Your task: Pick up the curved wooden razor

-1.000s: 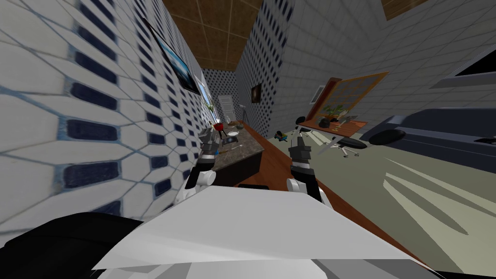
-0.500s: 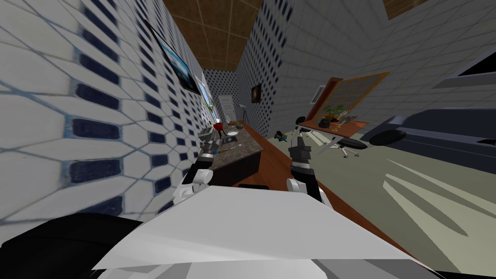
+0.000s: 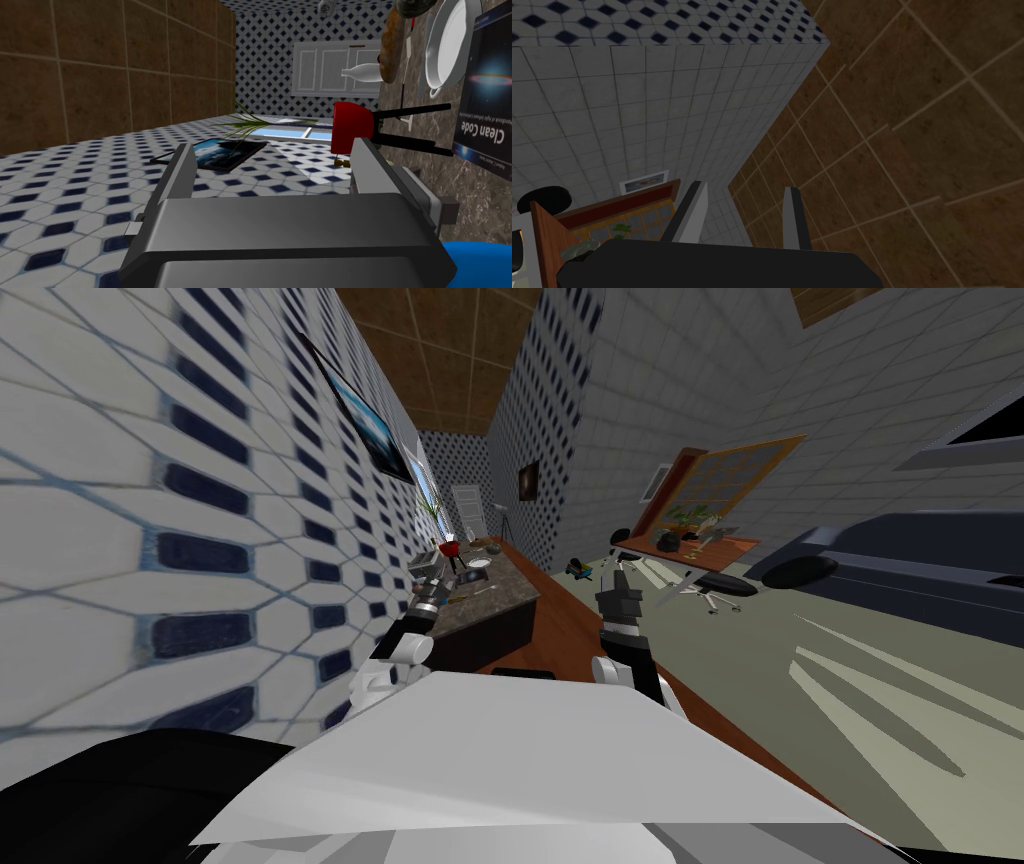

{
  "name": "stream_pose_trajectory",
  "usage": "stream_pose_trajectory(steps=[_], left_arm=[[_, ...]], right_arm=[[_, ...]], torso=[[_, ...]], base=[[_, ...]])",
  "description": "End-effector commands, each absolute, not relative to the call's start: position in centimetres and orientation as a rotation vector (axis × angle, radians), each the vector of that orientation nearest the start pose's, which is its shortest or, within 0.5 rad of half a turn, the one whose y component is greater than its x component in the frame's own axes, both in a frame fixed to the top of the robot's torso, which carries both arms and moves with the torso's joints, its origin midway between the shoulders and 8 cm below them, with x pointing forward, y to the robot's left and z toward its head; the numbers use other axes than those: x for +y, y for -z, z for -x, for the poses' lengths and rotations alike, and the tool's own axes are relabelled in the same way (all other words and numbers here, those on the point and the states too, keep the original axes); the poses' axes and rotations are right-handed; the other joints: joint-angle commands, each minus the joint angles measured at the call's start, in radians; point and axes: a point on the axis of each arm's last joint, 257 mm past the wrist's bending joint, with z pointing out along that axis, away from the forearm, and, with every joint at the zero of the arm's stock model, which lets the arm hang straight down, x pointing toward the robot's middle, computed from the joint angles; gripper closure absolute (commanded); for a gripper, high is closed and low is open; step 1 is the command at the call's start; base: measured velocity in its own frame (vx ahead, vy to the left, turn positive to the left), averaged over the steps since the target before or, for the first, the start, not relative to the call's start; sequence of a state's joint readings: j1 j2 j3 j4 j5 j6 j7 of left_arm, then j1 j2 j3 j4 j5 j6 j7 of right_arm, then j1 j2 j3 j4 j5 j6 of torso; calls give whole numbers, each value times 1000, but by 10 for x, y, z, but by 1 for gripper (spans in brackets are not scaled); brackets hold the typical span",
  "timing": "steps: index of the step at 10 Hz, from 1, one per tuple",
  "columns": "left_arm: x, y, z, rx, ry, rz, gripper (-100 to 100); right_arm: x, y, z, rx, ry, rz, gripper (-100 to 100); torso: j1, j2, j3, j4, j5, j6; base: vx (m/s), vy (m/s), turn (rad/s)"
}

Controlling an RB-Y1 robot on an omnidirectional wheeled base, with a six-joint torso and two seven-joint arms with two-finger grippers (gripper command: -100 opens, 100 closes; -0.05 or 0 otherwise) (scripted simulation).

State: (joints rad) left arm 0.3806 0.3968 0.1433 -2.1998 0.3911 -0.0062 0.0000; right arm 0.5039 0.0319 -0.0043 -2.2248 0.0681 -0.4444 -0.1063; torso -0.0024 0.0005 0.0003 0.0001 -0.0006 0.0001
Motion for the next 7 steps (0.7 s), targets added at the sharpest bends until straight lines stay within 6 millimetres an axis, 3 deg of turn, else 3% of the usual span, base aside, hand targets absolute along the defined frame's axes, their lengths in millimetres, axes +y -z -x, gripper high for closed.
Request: stream_pose_trajectory(steps=[1,7], left_arm=[[341,58,-430,1049,1265,977,-100],[376,100,-444,1148,1223,1172,-100]], right_arm=[[-281,13,-363,671,-1323,-776,0],[-281,13,-363,671,-1323,-776,0]], torso=[[0,0,0,0,0,0],[2,-1,0,0,0,0]], base=[[-6,-19,1],[-5,-28,-11]])
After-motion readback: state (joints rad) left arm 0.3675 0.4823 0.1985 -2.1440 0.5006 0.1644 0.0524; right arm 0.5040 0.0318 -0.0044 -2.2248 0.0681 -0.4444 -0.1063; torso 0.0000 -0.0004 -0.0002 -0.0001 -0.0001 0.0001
